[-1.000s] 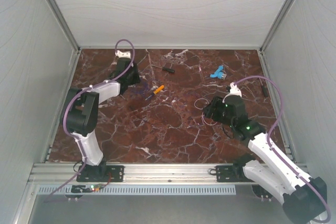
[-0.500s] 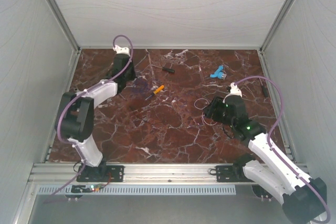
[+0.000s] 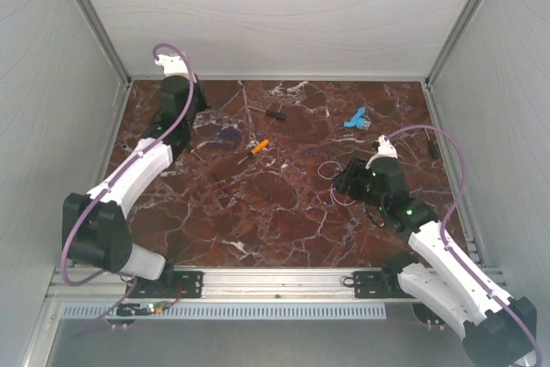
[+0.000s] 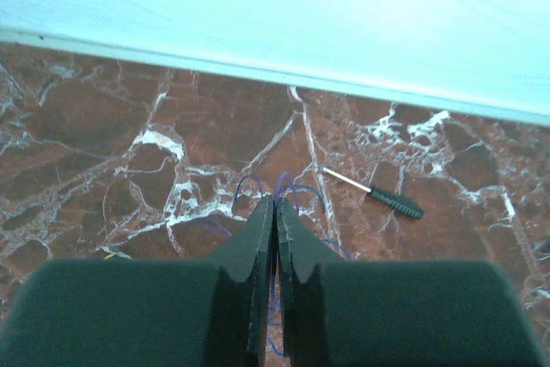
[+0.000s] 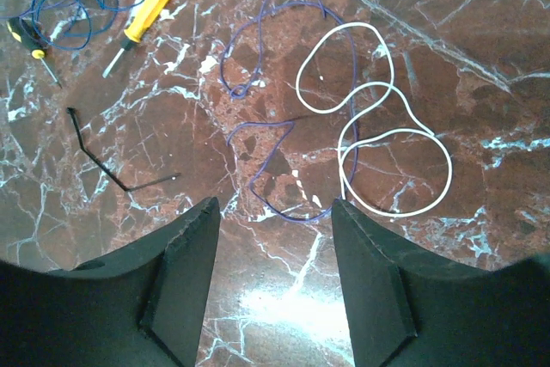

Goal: Zip-tie the wires
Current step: Untie the cable at the center of the board.

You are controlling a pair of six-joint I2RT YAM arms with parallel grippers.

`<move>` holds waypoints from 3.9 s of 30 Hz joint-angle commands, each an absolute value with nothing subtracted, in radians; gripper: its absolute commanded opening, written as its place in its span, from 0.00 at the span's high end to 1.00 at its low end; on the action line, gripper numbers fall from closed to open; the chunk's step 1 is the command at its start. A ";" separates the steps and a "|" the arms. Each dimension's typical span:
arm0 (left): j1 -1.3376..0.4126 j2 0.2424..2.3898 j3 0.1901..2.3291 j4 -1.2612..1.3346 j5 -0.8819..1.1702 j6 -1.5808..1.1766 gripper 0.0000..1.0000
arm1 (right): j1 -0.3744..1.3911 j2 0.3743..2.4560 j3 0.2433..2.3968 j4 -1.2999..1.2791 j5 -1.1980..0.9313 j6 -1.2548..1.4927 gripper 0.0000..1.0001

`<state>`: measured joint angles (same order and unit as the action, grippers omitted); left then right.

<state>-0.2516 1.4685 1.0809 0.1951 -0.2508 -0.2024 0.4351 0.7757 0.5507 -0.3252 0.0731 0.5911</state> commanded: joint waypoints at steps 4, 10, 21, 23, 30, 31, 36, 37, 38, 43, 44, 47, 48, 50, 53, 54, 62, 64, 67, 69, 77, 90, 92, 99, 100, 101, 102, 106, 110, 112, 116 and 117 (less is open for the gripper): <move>-0.259 1.340 1.159 0.269 -0.214 -0.191 1.00 | 0.429 0.710 0.542 -0.280 0.048 0.560 0.47; -0.259 1.354 1.338 0.232 -0.164 -0.165 1.00 | 0.430 0.677 0.527 -0.240 0.019 0.561 0.47; -0.259 1.362 1.426 0.197 0.140 -0.132 1.00 | 0.429 0.639 0.447 -0.029 -0.157 0.536 0.44; -0.261 1.349 1.373 0.222 0.218 -0.142 1.00 | 0.430 0.651 0.417 0.103 -0.230 0.546 0.42; -0.263 1.288 1.251 0.276 0.268 -0.178 1.00 | 0.470 0.821 0.511 0.330 -0.306 0.544 0.42; -0.263 1.283 1.249 0.277 0.288 -0.179 1.00 | 0.480 0.849 0.539 0.333 -0.301 0.525 0.42; -0.263 1.272 1.274 0.285 0.421 -0.207 1.00 | 0.509 0.917 0.608 0.373 -0.268 0.485 0.42; -0.262 1.274 1.287 0.288 0.454 -0.213 1.00 | 0.510 0.929 0.621 0.384 -0.265 0.478 0.41; -0.263 1.277 1.298 0.288 0.485 -0.216 1.00 | 0.511 0.941 0.633 0.392 -0.262 0.470 0.41; -0.274 1.276 1.333 0.315 0.574 -0.212 1.00 | 0.515 1.027 0.669 0.476 -0.240 0.442 0.41; -0.275 1.272 1.330 0.332 0.593 -0.214 1.00 | 0.515 1.052 0.672 0.498 -0.240 0.438 0.41; -0.276 1.263 1.326 0.368 0.635 -0.226 1.00 | 0.517 1.139 0.688 0.596 -0.229 0.440 0.41; -0.278 1.261 1.323 0.369 0.640 -0.226 1.00 | 0.522 1.174 0.695 0.629 -0.223 0.444 0.41; -0.281 1.255 1.310 0.370 0.639 -0.222 1.00 | 0.530 1.253 0.730 0.677 -0.216 0.454 0.41; -0.281 1.243 1.280 0.378 0.626 -0.217 1.00 | 0.547 1.395 0.801 0.730 -0.238 0.464 0.41; -0.281 1.241 1.274 0.377 0.623 -0.214 1.00 | 0.555 1.437 0.828 0.751 -0.249 0.465 0.40; -0.281 1.222 1.253 0.357 0.593 -0.197 1.00 | 0.590 1.727 1.054 0.855 -0.275 0.490 0.38; -0.281 1.219 1.253 0.356 0.589 -0.195 1.00 | 0.600 1.786 1.114 0.851 -0.275 0.494 0.37; -0.281 1.217 1.252 0.353 0.586 -0.194 1.00 | 0.625 1.863 1.196 0.831 -0.267 0.480 0.37; -0.281 1.217 1.252 0.351 0.587 -0.193 1.00 | 0.643 1.907 1.247 0.820 -0.260 0.466 0.37; -0.281 1.202 1.266 0.342 0.561 -0.195 1.00 | 0.682 2.106 1.461 0.709 -0.197 0.425 0.45; -0.281 1.123 1.427 0.246 0.454 -0.204 1.00 | 0.674 2.243 1.460 0.663 -0.178 0.428 0.51; -0.281 1.111 1.435 0.240 0.445 -0.202 1.00 | 0.671 2.238 1.457 0.659 -0.183 0.424 0.51; -0.281 1.103 1.411 0.199 0.429 -0.195 0.99 | 0.656 2.108 1.356 0.671 -0.196 0.390 0.41; -0.281 1.101 1.403 0.192 0.431 -0.196 0.99 | 0.651 2.075 1.323 0.673 -0.185 0.385 0.38; -0.281 1.098 1.393 0.188 0.433 -0.199 0.99 | 0.645 2.043 1.291 0.678 -0.175 0.382 0.34; -0.281 1.094 1.382 0.186 0.437 -0.203 0.99 | 0.638 2.008 1.253 0.680 -0.163 0.379 0.30; -0.281 1.070 1.314 0.187 0.475 -0.226 0.99 | 0.609 1.857 1.119 0.640 -0.105 0.376 0.09; -0.281 1.048 1.236 0.204 0.538 -0.264 1.00 | 0.598 1.704 1.013 0.531 -0.005 0.357 0.06; -0.281 1.041 1.204 0.214 0.580 -0.283 1.00 | 0.609 1.638 1.003 0.395 0.093 0.325 0.03; -0.281 1.032 1.140 0.252 0.651 -0.324 1.00 | 0.609 1.532 1.034 0.101 0.252 0.390 0.03; -0.282 1.028 1.124 0.264 0.666 -0.333 1.00 | 0.608 1.501 1.019 0.073 0.235 0.400 0.03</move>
